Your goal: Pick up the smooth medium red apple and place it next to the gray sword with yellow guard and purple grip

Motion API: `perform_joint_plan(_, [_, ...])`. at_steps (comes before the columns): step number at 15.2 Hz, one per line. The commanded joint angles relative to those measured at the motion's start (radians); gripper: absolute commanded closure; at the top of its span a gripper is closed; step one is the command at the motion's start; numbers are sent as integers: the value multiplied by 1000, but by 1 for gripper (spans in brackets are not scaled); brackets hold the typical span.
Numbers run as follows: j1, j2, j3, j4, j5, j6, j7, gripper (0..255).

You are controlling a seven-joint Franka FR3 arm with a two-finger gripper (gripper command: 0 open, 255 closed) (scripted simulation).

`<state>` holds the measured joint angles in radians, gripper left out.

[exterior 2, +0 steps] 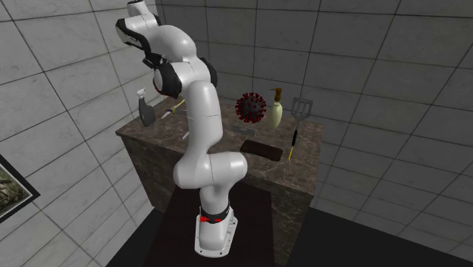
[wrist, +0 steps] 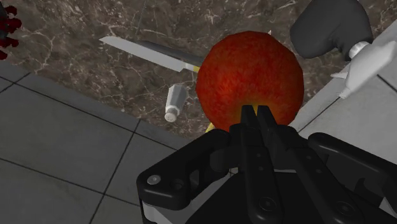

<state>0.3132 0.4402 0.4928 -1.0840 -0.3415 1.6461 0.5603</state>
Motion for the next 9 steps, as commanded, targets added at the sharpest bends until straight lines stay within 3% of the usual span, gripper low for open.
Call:
perform_joint_plan(1, [108,167,-16,270,-71,-108,11,255])
perform_joint_plan(9, [42,87,-8,21,-39,54,41,255])
